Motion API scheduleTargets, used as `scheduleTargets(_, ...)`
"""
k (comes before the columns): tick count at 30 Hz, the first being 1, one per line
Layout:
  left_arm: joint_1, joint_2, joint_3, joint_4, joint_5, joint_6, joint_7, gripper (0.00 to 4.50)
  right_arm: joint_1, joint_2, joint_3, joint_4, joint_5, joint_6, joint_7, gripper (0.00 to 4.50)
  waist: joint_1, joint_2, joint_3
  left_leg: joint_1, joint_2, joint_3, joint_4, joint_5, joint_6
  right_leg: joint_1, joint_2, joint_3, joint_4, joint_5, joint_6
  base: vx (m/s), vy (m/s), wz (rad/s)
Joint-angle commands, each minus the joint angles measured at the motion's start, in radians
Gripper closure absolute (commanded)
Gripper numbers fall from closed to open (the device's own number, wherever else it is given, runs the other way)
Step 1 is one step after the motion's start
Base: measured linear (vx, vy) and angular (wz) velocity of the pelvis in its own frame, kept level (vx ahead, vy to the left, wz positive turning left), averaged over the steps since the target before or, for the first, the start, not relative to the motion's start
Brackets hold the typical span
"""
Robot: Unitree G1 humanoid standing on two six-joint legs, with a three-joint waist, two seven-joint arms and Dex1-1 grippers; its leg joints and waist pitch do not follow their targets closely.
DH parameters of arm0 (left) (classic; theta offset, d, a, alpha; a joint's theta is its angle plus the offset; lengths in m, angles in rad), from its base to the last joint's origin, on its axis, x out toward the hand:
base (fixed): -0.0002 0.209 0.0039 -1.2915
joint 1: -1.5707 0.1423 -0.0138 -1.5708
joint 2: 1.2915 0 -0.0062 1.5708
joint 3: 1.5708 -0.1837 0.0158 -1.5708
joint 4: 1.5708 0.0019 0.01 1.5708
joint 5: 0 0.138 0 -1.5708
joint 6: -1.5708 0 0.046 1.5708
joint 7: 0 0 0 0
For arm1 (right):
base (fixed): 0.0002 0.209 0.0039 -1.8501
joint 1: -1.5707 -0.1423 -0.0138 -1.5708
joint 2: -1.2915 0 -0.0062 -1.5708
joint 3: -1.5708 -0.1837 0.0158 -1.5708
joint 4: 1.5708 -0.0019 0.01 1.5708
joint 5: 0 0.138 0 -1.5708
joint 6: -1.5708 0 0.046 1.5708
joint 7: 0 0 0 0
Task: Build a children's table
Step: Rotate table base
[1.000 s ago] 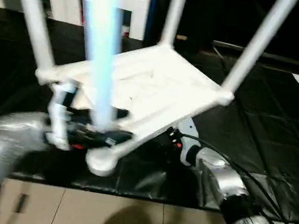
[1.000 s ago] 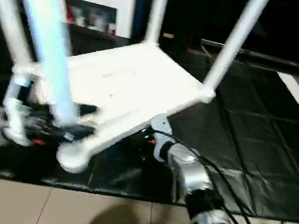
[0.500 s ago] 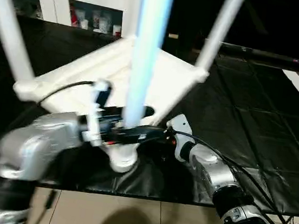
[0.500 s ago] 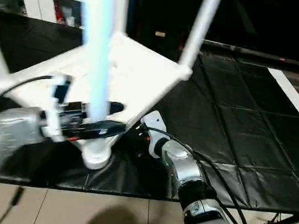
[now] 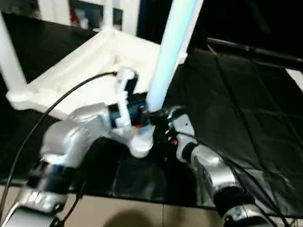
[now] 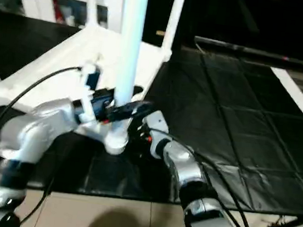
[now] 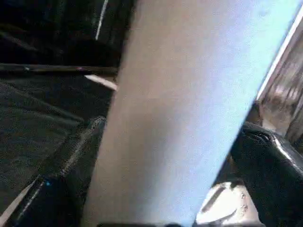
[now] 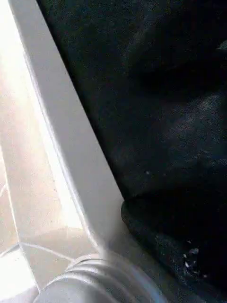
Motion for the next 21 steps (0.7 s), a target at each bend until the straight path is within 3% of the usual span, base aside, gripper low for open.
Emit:
scheduleTargets(1,-0.002,0.044,-0.037,-0.019,-0.001,0.011,-0.094,0.04,0.001,-0.039,-0.026,-0.018,0.012,-0.011,0.013,0.00,0.007,0.024,-0.071,0.009,0.071,-0.038,-0.072,-0.221,-0.009,0.049,-0.113,0.082,-0.077,-0.243,-0.176,0.000,0.000,0.00)
scheduleTargets(3,0.004,0.131,-0.061,-0.013,0.005,0.029,-0.195,0.04,0.023,-0.088,-0.043,-0.060,0.023,-0.010,0.048,0.00,0.010,0.027,-0.072,0.011,0.070,-0.035,-0.072,-0.193,-0.002,0.048,-0.110,0.083,-0.072,-0.215,-0.176,0.000,0.000,0.00)
scheduleTargets(4,0.004,0.131,-0.061,-0.013,0.005,0.029,-0.195,0.04,0.023,-0.088,-0.043,-0.060,0.023,-0.010,0.048,0.00,0.012,0.026,-0.073,0.011,0.069,-0.034,-0.071,-0.182,0.000,0.049,-0.109,0.083,-0.071,-0.202,-0.176,0.000,0.000,0.00)
scheduleTargets(5,-0.005,0.200,-0.096,0.023,0.040,0.019,-0.269,0.04,0.040,-0.125,-0.050,-0.090,0.025,-0.019,0.082,0.00,0.013,0.027,-0.074,0.010,0.069,-0.033,-0.070,-0.165,0.000,0.050,-0.109,0.084,-0.066,-0.170,-0.187,0.000,0.000,0.00)
scheduleTargets(6,-0.009,0.219,-0.108,0.038,0.055,0.010,-0.294,0.04,0.044,-0.136,-0.052,-0.096,0.024,-0.024,0.092,0.00,0.015,0.032,-0.072,0.010,0.068,-0.033,-0.071,-0.168,0.003,0.050,-0.106,0.083,-0.066,-0.170,-0.183,0.000,0.000,0.00)
scheduleTargets(8,-0.032,0.275,-0.160,0.108,0.115,-0.033,-0.367,0.04,0.057,-0.176,-0.050,-0.119,0.016,-0.037,0.134,0.00,0.016,0.033,-0.071,0.011,0.066,-0.034,-0.072,-0.182,0.003,0.049,-0.107,0.082,-0.073,-0.197,-0.179,0.000,0.000,0.00)
scheduleTargets(9,-0.044,0.295,-0.182,0.142,0.145,-0.052,-0.389,0.31,0.064,-0.192,-0.049,-0.134,0.016,-0.038,0.155,0.00,0.017,0.032,-0.071,0.014,0.065,-0.032,-0.071,-0.191,0.003,0.048,-0.107,0.084,-0.076,-0.215,-0.173,0.000,0.000,0.00)
scheduleTargets(14,-0.098,0.339,-0.260,0.282,0.260,-0.160,-0.421,0.55,0.096,-0.242,-0.030,-0.209,0.041,-0.033,0.280,0.00,0.019,0.032,-0.072,0.010,0.068,-0.035,-0.071,-0.198,0.007,0.053,-0.112,0.084,-0.079,-0.245,-0.169,0.000,0.000,0.00)
scheduleTargets(19,-0.182,0.351,-0.359,0.469,0.428,-0.346,-0.394,0.88,0.155,-0.340,0.019,-0.371,0.071,0.038,0.480,0.00,0.031,0.024,-0.072,0.007,0.067,-0.035,-0.070,-0.193,0.037,0.055,-0.107,0.080,-0.086,-0.265,-0.139,0.000,0.000,0.00)
scheduleTargets(21,-0.212,0.335,-0.378,0.546,0.471,-0.410,-0.372,1.15,0.172,-0.368,0.029,-0.425,0.087,0.076,0.539,0.00,0.036,0.026,-0.073,0.008,0.069,-0.036,-0.067,-0.189,0.030,0.054,-0.114,0.080,-0.084,-0.277,-0.143,0.000,0.000,0.00)
